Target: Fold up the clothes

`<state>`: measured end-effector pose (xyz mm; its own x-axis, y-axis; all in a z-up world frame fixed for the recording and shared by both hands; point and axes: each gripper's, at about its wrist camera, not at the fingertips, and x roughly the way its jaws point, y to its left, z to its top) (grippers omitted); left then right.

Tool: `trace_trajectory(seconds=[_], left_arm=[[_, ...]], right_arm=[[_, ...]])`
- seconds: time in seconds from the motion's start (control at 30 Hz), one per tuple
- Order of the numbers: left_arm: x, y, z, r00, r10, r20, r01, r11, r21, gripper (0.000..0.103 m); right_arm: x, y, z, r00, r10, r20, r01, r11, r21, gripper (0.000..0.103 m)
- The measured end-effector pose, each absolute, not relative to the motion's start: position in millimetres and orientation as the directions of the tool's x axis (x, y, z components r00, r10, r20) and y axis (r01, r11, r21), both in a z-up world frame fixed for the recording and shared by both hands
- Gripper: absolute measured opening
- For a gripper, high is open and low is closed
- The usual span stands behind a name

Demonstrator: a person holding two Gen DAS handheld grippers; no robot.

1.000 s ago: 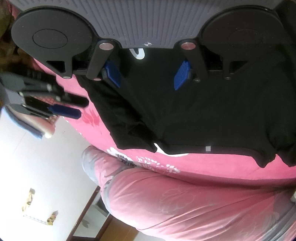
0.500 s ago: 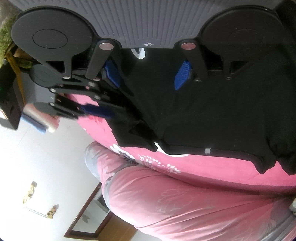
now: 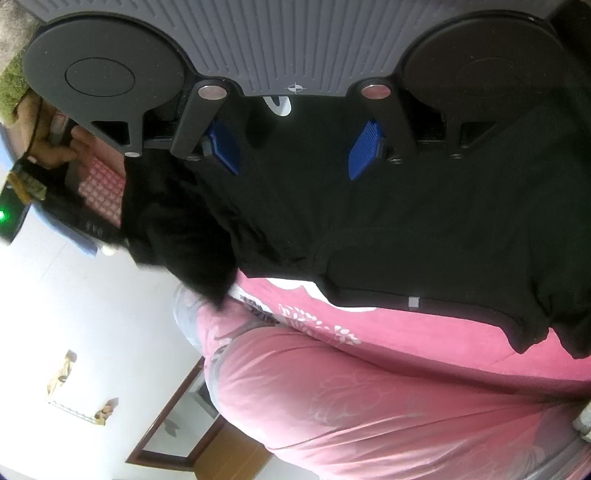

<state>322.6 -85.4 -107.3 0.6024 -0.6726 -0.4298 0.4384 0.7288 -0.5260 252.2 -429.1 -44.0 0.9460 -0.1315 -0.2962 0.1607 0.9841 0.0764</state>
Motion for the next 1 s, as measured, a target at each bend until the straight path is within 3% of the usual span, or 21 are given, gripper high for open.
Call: trace_trajectory(seconds=[0.23,0.43,0.63,0.87,1.0], left_arm=[[321,-85,-108,0.605,-0.670,-0.430,0.440,0.732,-0.520,0.066],[320,-91,-101,0.615,-0.645,-0.454,0.441,0.758,-0.480,0.066],[325,-144,-55,0.651,-0.591,-0.477,0.498,0.806,-0.320,0.066],[404,-276,-37,0.547,-0.612,-0.571,0.562,0.774,-0.292,0.069],[450,-335,-56,0.414,-0.632,-0.655,0.572,0.740,-0.353,0.069]], right_arm=[[239,-502,-90,0.872,-0.192,-0.451,0.372,0.858,0.354,0.005],[227,-526,-104,0.865,-0.143,-0.481,0.399,0.777,0.487,0.005],[221,-527,-106,0.871,-0.129,-0.475,0.389,0.771,0.504,0.005],[218,-529,-105,0.879,-0.112,-0.464,0.370,0.773,0.515,0.007],[219,-529,-105,0.886,-0.100,-0.454,0.354,0.777,0.520,0.007]])
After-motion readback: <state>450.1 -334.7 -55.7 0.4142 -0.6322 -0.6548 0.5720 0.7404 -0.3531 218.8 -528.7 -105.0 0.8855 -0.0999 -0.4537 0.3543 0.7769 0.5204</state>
